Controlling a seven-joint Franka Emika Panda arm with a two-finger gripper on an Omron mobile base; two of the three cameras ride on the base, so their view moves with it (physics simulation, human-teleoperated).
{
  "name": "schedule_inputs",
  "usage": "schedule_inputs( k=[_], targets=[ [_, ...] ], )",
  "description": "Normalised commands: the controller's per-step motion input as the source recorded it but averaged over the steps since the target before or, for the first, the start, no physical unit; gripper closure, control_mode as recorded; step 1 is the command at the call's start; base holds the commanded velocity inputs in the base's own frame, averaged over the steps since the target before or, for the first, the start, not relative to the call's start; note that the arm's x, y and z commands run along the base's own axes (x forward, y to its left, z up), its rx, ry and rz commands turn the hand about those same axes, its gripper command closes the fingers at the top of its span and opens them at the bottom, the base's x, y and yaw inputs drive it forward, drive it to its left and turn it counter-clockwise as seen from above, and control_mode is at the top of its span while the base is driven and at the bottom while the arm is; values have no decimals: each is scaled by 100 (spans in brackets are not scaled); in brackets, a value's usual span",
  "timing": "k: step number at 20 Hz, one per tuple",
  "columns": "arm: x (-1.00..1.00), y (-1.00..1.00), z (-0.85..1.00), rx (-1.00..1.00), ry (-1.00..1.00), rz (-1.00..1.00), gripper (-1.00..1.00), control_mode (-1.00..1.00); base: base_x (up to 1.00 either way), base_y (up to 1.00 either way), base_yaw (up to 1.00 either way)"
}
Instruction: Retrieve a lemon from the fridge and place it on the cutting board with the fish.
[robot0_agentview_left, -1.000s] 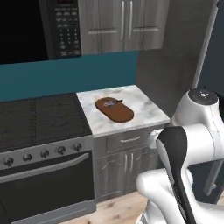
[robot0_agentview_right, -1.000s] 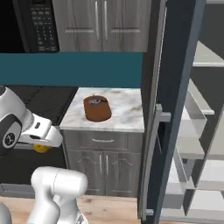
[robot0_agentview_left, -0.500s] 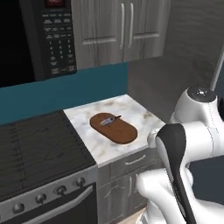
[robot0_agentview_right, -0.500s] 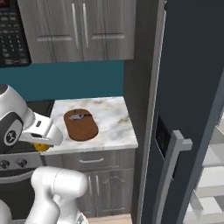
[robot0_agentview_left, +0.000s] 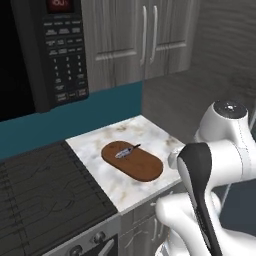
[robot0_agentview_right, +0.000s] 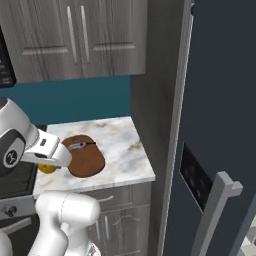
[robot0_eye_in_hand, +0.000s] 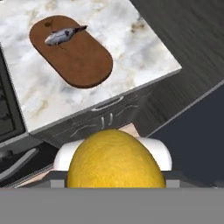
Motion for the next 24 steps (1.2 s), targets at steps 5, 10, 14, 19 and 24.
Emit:
schedule_inputs(
  k=[5, 10, 14, 19, 24],
  targets=[
    [0, 0, 0, 0, 0, 0, 100, 100, 40, 0, 7],
    [64, 0, -8, 2, 2, 18, 100, -100, 9, 0, 2],
    [82, 0, -41, 2, 11, 30, 100, -100, 0, 0, 0],
    [95, 8, -48, 0, 21, 25, 100, -100, 0, 0, 0],
    [94, 35, -66, -3, 21, 17, 100, -100, 0, 0, 0]
  ],
)
